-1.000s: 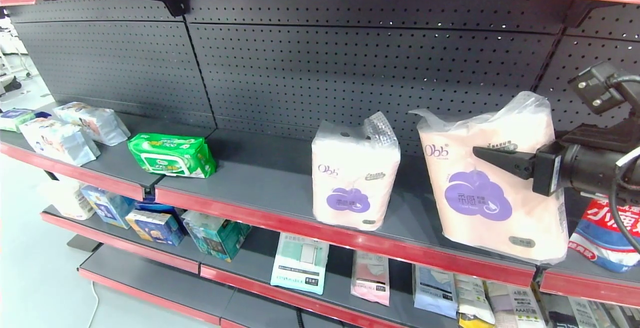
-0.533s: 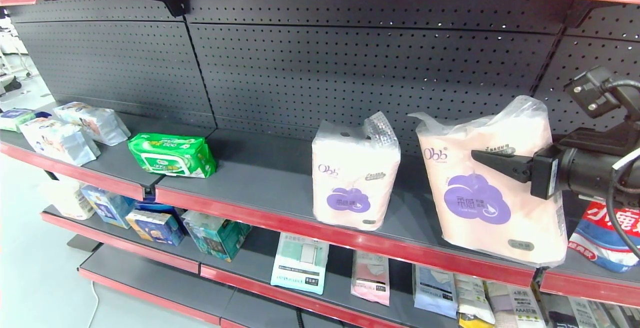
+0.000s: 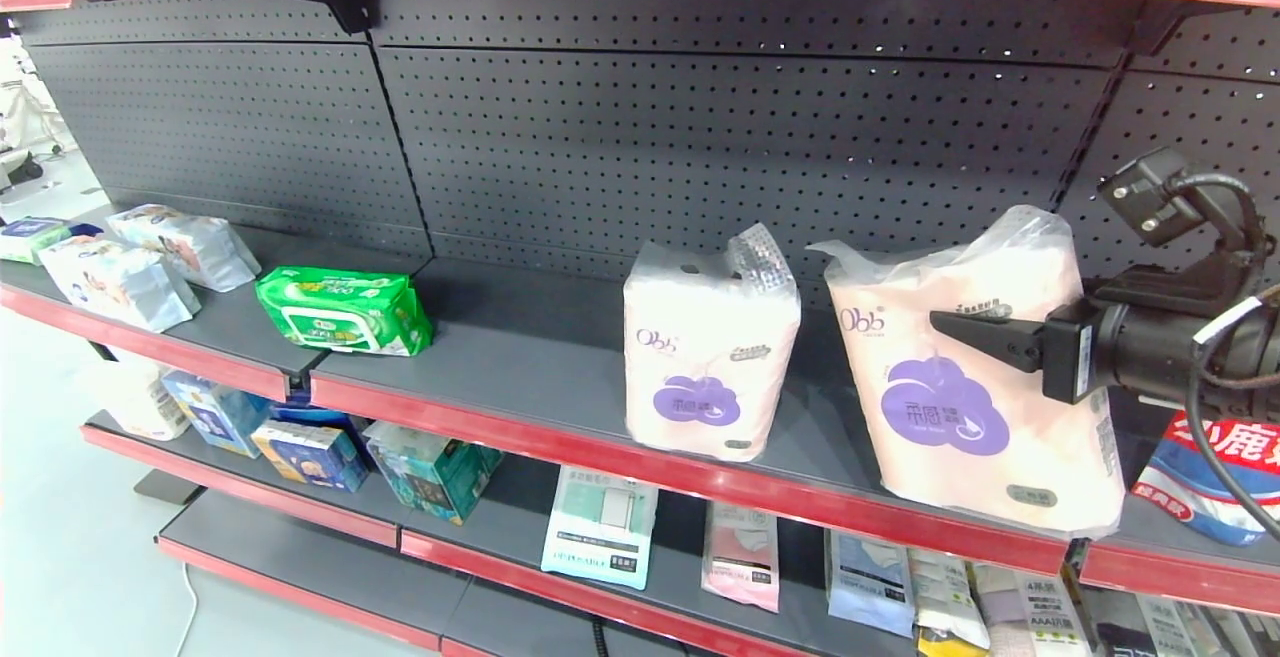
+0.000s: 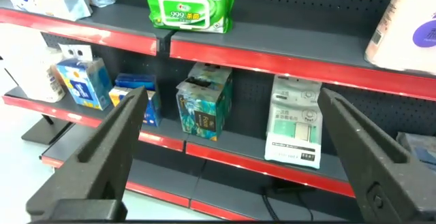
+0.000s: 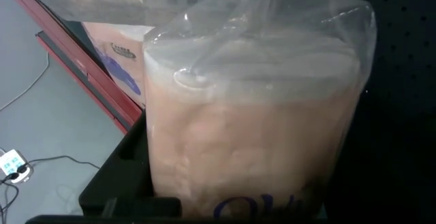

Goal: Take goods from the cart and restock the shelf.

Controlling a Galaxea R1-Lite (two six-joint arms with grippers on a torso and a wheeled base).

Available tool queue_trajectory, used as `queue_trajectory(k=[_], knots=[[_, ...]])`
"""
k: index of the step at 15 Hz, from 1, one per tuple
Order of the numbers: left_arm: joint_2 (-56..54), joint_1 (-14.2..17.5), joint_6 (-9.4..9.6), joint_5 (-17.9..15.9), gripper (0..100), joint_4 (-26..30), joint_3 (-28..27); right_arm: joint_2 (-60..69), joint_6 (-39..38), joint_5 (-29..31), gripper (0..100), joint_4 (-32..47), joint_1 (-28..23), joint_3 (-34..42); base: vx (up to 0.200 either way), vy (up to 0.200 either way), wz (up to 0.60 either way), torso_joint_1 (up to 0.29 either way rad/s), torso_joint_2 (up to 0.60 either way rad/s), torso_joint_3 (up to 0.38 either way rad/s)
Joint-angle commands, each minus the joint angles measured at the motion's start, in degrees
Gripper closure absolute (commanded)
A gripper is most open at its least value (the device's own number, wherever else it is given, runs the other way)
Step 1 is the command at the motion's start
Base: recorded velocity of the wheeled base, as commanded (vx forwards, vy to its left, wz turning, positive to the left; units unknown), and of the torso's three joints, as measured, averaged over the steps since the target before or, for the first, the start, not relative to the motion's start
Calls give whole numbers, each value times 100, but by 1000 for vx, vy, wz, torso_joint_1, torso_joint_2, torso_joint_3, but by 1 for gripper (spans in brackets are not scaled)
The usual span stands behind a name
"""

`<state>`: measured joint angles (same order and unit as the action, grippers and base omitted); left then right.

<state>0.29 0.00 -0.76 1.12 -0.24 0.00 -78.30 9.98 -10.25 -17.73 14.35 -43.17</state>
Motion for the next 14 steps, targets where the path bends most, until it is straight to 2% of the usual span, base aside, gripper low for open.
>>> queue_trajectory(k=[1,5,8,11,13,14], knots=[[-3,-9,-4,2,0,-2,0,-150,4,-3,100,-12,7,-78,0,0,0,0,0,0],[-3,0,-4,2,0,-2,0,-581,-5,-3,100,-293,-116,-157,0,0,0,0,0,0],[-3,0,-4,2,0,-2,0,-1398,12,-12,100,-1022,-301,-306,0,0,0,0,0,0],[-3,0,-4,2,0,-2,0,-1856,47,-73,100,-1181,-450,-614,0,0,0,0,0,0],[-3,0,-4,2,0,-2,0,-2409,65,-557,100,-1181,-626,-1396,0,0,0,0,0,0],[-3,0,-4,2,0,-2,0,-2541,83,-618,100,-1181,-661,-1572,0,0,0,0,0,0]])
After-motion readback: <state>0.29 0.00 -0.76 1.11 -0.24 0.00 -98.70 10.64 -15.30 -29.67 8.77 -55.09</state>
